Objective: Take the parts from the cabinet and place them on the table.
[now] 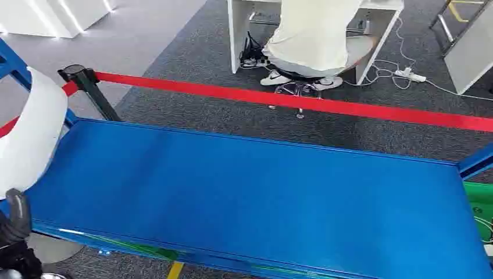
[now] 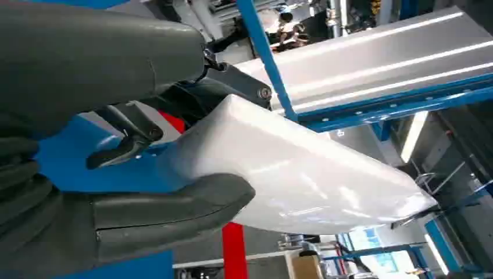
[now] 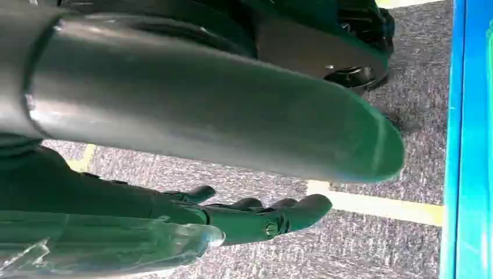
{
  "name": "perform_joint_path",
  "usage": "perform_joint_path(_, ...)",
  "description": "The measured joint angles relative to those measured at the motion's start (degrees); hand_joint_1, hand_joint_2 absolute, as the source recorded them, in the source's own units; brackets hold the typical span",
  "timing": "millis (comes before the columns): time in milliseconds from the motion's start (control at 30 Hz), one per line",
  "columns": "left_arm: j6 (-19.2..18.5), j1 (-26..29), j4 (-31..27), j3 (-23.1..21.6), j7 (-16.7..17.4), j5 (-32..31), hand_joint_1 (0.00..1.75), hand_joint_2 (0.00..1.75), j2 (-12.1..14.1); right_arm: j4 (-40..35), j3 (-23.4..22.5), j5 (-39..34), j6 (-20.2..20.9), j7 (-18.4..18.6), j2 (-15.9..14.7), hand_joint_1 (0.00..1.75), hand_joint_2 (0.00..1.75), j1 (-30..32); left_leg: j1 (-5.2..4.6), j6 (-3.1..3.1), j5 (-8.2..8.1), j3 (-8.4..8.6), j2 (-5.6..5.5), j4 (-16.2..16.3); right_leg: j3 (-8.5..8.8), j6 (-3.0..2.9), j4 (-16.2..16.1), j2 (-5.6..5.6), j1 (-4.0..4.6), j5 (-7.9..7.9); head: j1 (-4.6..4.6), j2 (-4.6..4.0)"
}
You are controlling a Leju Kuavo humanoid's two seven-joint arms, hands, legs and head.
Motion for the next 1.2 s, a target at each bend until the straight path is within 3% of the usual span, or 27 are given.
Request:
perform_joint_path(133, 0.91, -0.02, -0.2, 0.15, 0.06, -1.24, 1.75, 1.75, 0.02, 0.0, 0.0, 0.28, -0.02, 0.09, 0.0, 0.0, 0.0, 0.0, 0.0, 0.0, 0.0, 0.0, 0.0, 0.0, 0.0, 0.0, 0.0, 0.0, 0.0, 0.0, 0.0, 0.0)
perform_joint_path(267, 1.11, -0.1, 0.59, 0.15, 3.65, -2.07, 1.75, 1.75, 0.02, 0.0, 0.0, 0.35, -0.07, 0.48, 0.0, 0.0, 0.0, 0.0, 0.0, 0.0, 0.0, 0.0, 0.0, 0.0, 0.0, 0.01, 0.0, 0.01, 0.0, 0.0, -0.02, 0.0)
perform_joint_path(367, 2.16, -0.1, 1.27, 0.15, 1.97, -3.17, 1.75, 1.75, 0.15, 0.0, -0.02, 0.42, -0.07, 0.5, 0.0, 0.0, 0.0, 0.0, 0.0, 0.0, 0.0, 0.0, 0.0, 0.0, 0.0, 0.01, 0.0, 0.0, 0.0, 0.0, 0.0, 0.0)
perform_joint_path(967, 1.33, 0.57, 0.92, -0.44, 0.68, -4.7, 1.75, 1.75, 0.79, 0.0, 0.0, 0.48, -0.15, 0.52, 0.0, 0.0, 0.0, 0.02, 0.0, 0.0, 0.0, 0.0, 0.0, 0.0, 0.0, 0.01, 0.0, 0.0, 0.0, 0.0, 0.0, 0.0)
perform_joint_path(1200, -0.81, 1.06, 0.92, -1.29, 0.22, -5.79, 1.75, 1.75, 1.29, 0.0, 0.0, 0.74, -0.2, 0.66, 0.0, 0.0, 0.0, 0.01, 0.0, 0.0, 0.0, 0.0, 0.0, 0.0, 0.0, 0.01, 0.0, 0.0, 0.0, 0.0, -0.02, 0.0)
